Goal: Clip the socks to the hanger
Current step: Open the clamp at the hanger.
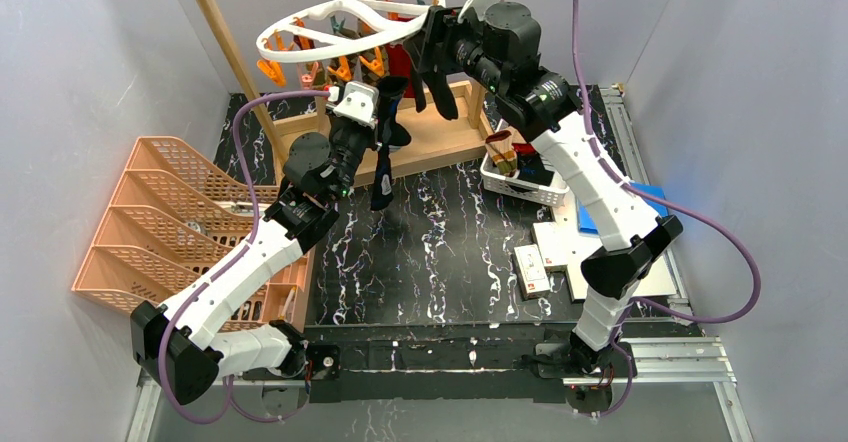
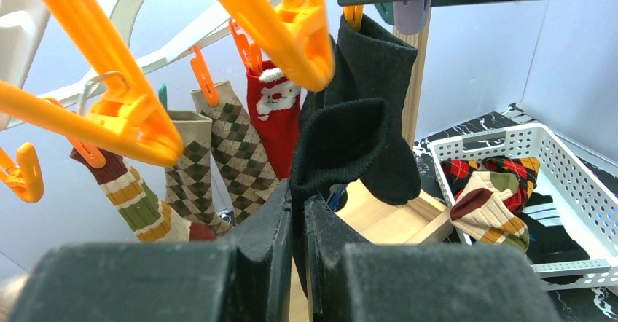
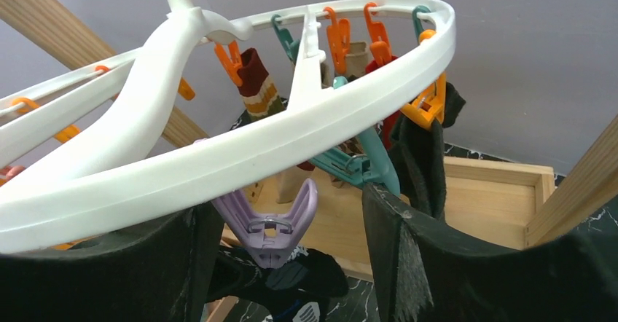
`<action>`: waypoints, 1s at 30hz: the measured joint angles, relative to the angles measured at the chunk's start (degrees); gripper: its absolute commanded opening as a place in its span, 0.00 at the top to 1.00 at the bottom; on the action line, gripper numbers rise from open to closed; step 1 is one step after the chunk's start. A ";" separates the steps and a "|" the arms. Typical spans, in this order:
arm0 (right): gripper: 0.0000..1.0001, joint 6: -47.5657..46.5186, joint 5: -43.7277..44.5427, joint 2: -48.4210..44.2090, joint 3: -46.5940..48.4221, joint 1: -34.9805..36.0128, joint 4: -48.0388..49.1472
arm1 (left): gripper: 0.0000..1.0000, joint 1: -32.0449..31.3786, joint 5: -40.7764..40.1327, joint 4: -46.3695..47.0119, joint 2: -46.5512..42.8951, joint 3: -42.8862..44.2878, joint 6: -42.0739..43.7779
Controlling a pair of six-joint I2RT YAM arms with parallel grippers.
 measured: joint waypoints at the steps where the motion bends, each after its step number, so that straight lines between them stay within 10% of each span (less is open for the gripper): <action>1: 0.25 0.00 -0.31 0.00 0.04 0.00 0.20 | 1.00 0.00 0.00 0.00 0.00 0.00 0.00; 30: 0.36 -0.28 -2.54 -2.19 -0.59 -0.02 3.19 | 1.00 0.00 0.85 -0.02 0.87 0.00 -0.70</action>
